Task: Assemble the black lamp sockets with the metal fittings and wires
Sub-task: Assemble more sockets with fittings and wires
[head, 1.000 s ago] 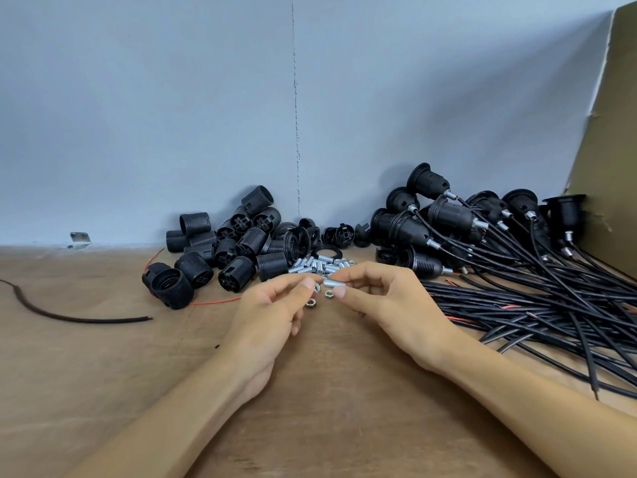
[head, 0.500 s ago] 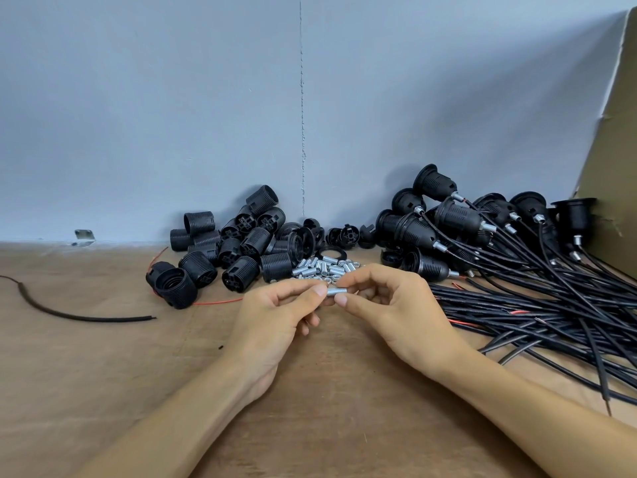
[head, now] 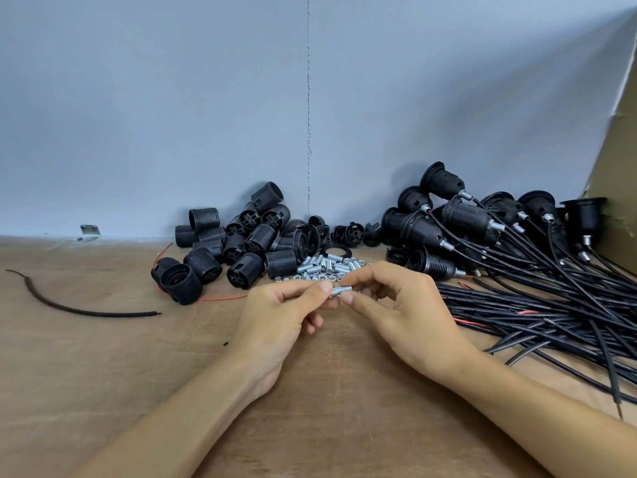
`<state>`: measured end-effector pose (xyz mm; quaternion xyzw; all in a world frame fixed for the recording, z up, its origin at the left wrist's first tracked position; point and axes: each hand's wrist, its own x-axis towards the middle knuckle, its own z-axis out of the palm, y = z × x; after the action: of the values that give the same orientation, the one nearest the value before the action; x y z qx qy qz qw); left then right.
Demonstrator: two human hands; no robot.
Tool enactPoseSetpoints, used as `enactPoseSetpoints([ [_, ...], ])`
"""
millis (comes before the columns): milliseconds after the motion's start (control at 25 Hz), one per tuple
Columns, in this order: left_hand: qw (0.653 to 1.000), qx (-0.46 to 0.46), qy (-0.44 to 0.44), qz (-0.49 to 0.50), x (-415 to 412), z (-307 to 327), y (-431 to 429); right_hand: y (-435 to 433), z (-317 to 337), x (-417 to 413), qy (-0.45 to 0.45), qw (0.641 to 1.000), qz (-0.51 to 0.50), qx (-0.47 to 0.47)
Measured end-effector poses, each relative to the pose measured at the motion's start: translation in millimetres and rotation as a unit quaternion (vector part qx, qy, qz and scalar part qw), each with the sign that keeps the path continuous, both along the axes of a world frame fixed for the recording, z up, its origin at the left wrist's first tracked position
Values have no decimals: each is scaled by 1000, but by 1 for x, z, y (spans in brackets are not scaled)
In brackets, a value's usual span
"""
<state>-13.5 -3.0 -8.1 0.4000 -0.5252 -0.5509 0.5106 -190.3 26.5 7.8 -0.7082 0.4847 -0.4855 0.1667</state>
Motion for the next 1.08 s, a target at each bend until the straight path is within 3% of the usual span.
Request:
enactPoseSetpoints([
  [200,1000,5,14,-1,1,1,1,2,1,2,-13,999,23,20],
  [560,1000,20,2,14,-2,1,1,2,0,3,12,999,-19,-27],
  [800,999,28,23,14,1,2,0,-1,-2,2,-8,1000,-6,10],
  [1080,998,17,40,38,-3,3,3,0,-4,4,15,999,-33,-33],
])
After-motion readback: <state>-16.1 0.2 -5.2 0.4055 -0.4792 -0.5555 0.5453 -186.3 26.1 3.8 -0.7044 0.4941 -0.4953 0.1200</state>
